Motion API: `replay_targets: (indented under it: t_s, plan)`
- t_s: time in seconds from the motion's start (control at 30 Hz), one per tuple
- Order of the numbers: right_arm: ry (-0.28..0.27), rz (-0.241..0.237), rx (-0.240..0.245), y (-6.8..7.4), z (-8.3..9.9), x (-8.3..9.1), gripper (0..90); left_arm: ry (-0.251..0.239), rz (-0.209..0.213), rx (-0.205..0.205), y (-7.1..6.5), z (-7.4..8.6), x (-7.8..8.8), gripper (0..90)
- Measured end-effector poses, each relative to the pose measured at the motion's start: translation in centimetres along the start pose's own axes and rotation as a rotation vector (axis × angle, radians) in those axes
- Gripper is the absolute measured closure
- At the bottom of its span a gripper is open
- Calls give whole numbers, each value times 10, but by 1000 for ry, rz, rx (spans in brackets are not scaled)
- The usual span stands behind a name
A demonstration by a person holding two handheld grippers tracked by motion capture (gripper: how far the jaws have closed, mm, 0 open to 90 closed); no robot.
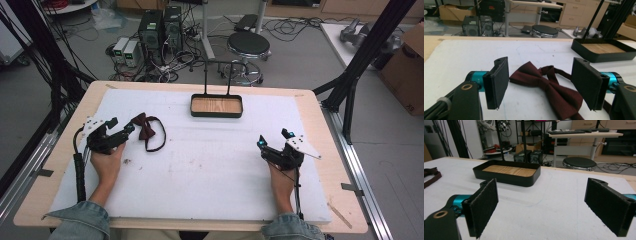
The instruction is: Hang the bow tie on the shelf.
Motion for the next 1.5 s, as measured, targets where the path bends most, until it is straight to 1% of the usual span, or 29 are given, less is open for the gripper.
replay_targets:
  t_s: [0.03, 0.07, 0.13, 0.23, 0.27, 0.33, 0.37, 0.43, 0.47, 0.57, 0.6, 0.63, 0.67, 0.7, 0.73, 0.8, 0.83, 0.87, 0.9, 0.97, 1.0, 1.07, 1.17, 1.2, 1.3, 1.33, 1.37, 1.4, 1.5]
  plan:
    - [4, 1, -3, 0, 0, 0, 109, -7, 0, 3, -1, 0, -2, 313]
    - [1, -1, 8, 0, 0, 0, 109, -13, -3, 2, -1, 0, -3, 325]
    - [6, -1, 3, 2, 0, 0, 110, -15, -11, 0, -1, 0, -4, 326]
    - [4, -2, 11, 2, 0, -1, 110, -24, -29, 9, 0, 0, -5, 326]
    - [5, -3, 12, 2, 0, 0, 110, -14, -31, 11, 1, -1, -6, 322]
    - [8, -4, 12, 3, 0, 0, 110, -13, -36, 9, 1, -4, -10, 320]
    - [11, -4, 10, 4, 1, 0, 109, -16, -33, 19, 0, -5, -12, 320]
    - [9, -5, 19, 4, 1, -1, 110, -2, -37, 27, 0, -6, -17, 323]
    - [9, -7, 18, 4, 1, -1, 109, 2, -30, 38, -1, -6, -20, 324]
    - [11, -5, 18, 5, 1, -1, 110, 35, -29, 47, -2, -2, -28, 325]
    - [11, -7, 17, 5, 1, -1, 109, 54, -30, 49, -2, 0, -30, 334]
    - [11, -7, 17, 5, 1, -1, 109, 71, -40, 51, -2, 2, -33, 334]
    - [11, -7, 17, 5, 1, -1, 109, 85, -44, 58, -3, 5, -36, 348]
    - [10, -7, 16, 5, 1, -1, 110, 98, -40, 54, -4, 8, -39, 373]
    - [8, -8, 18, 5, 1, -1, 109, 98, -40, 54, -4, 8, -39, 377]
    - [8, -8, 22, 5, 1, -1, 110, 119, -47, 56, -6, 10, -43, 388]
    - [8, -8, 22, 5, 1, -1, 110, 128, -57, 59, -5, 11, -45, 388]
    - [7, -9, 25, 5, 1, -1, 110, 142, -69, 69, -5, 13, -47, 421]
    - [7, -9, 25, 5, 1, -1, 110, 152, -79, 77, -5, 14, -48, 421]
    - [10, -11, 23, 5, 1, -1, 110, 202, -113, 86, -3, 19, -51, 437]
    - [8, -11, 23, 5, 1, -1, 110, 215, -119, 92, -3, 20, -53, 437]
    - [4, -10, 30, 5, 0, -2, 110, 229, -119, 98, -3, 21, -55, 438]
    - [6, -10, 25, 5, 1, -1, 110, 250, -118, 120, -4, 23, -58, 458]
    - [4, -10, 30, 5, 0, -2, 110, 260, -119, 121, -5, 24, -59, 465]
    - [9, -8, 18, 5, 1, -1, 110, 296, -108, 113, -7, 26, -61, 490]
    - [9, -9, 17, 5, 1, -1, 110, 303, -108, 119, -7, 27, -62, 507]
    - [8, -8, 16, 5, 1, -1, 110, 314, -111, 114, -8, 27, -62, 513]
    - [8, -9, 17, 5, 1, -1, 110, 320, -112, 112, -8, 28, -62, 545]
    - [7, -8, 21, 5, 1, -1, 110, 347, -111, 114, -9, 30, -64, 564]
Point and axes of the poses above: each handheld gripper's, and its own axes: x roughly backward along the jaws, z roughly out of its underside, y roughly to its left, the point moved 5 cm from there along -x, roughly forward along the jaws, and after that the axes turned 11 degrees about -y, right-handed, at the moved point
